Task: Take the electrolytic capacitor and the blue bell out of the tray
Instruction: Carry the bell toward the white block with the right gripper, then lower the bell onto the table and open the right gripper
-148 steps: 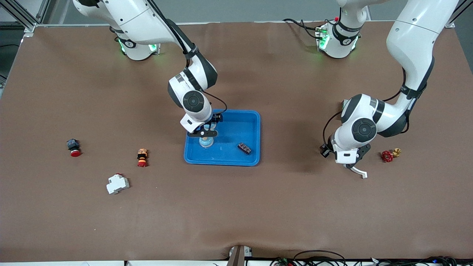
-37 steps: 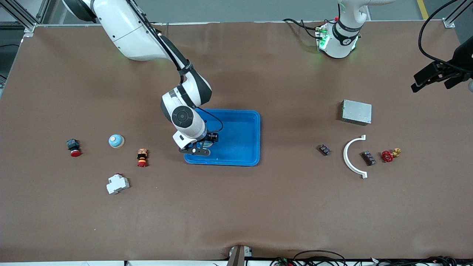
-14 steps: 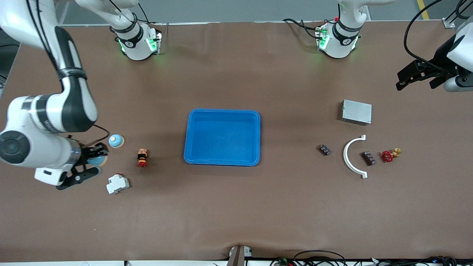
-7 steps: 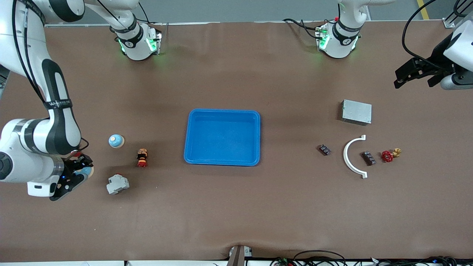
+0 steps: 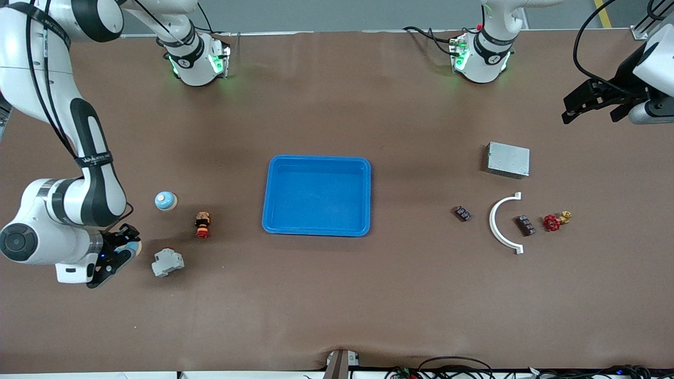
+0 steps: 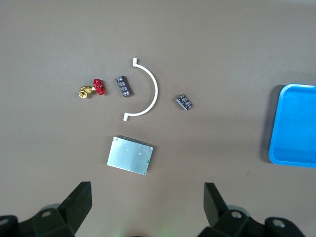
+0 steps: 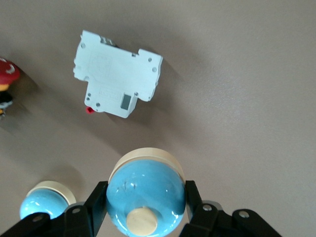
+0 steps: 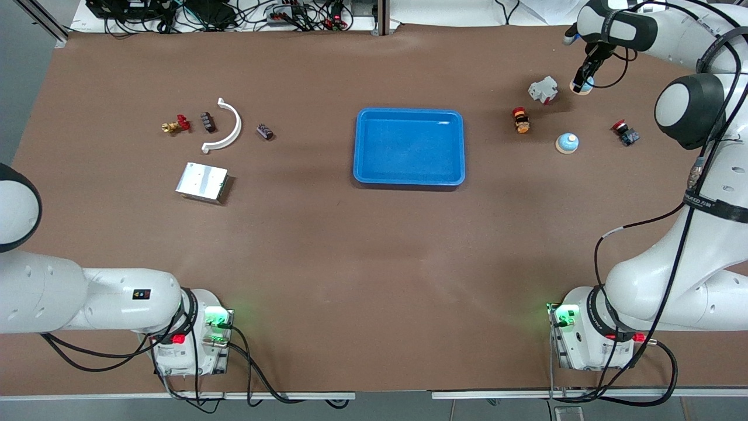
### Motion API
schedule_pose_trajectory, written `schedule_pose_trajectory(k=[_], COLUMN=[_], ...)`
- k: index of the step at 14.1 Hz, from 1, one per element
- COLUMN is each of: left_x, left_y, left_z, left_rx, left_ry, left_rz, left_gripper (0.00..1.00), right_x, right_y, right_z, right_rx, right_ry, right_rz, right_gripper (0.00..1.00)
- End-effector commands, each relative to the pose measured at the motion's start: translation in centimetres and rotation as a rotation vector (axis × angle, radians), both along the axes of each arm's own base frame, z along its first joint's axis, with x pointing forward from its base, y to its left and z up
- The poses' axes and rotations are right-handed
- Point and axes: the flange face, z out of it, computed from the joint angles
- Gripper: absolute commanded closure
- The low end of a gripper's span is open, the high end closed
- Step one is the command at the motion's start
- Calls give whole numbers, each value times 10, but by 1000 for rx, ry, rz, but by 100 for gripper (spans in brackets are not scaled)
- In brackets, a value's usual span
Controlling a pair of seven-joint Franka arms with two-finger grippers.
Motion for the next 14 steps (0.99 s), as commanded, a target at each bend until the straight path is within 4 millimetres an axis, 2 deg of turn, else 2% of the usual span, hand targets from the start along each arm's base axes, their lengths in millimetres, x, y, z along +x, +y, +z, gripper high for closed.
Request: schedule_pose_trajectory(k=[1, 5, 8, 12, 13, 14], left_x=[-1, 1, 2, -1, 0, 0], left_y=[0, -3, -4, -8, -8, -8], left_z=[-2, -1, 0, -2, -2, -1], left_rx=[2, -1, -1, 1, 1, 1], left_ry=[-2, -14, -14, -3, -3, -6], left_rz=[-11, -5, -2, -9, -9, -9], left_gripper=[0, 0, 0, 0, 0, 0], right_x=[0, 0, 0, 0, 0, 0], right_y=[-23, -37, -39, -37, -37, -36], right_z=[-3, -29, -49, -55, -55, -54], right_rx=[-20, -9, 0, 7, 7, 6], right_ry=[-20, -21, -35, -29, -29, -30], right_rz=[50, 94, 90, 89, 89, 89], right_gripper=[84, 84, 84, 83, 79, 63])
